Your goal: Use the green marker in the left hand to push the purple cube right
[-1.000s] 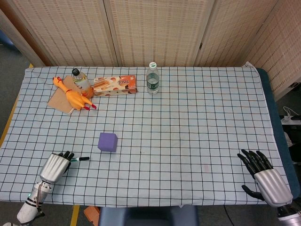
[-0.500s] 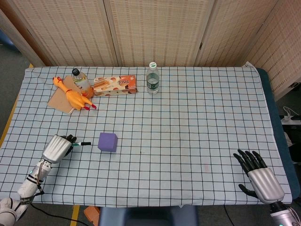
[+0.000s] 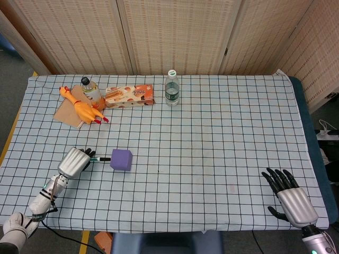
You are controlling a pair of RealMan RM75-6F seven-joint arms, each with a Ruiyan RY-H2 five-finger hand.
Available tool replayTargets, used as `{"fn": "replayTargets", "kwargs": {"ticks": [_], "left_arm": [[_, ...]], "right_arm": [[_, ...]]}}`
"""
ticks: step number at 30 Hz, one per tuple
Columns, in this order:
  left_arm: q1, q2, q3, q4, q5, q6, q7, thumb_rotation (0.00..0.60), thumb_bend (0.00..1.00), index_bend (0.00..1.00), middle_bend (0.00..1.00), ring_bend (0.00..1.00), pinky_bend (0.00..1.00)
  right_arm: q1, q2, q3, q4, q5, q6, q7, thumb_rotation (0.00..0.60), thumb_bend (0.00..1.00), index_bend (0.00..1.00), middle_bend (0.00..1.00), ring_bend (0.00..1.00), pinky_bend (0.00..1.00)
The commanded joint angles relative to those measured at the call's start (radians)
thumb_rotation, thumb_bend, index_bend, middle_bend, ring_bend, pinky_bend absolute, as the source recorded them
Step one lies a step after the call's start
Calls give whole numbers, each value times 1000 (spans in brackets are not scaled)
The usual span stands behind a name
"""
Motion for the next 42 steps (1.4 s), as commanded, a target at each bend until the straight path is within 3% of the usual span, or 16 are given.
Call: {"fn": "replayTargets", "kwargs": {"ticks": [1,30,42], "left_arm": [[-9,-1,-1,-12,-3,6,7,600,571,799,815,766,968],[-119,-30,-30,-260,-26,-38,221,600,578,799,816,767,969],[-162,-59,-55,-292,-50,-95,270,600,577,799,816,778,969]], "right_arm": [[1,3,-1,0,-2,0,4,600,115,0,0,0,0],[4,37,-11,5,-28,16,75,600,115,0,0,0,0],[5,50,-16,10,-36,18,104,600,114,0,0,0,0]]}}
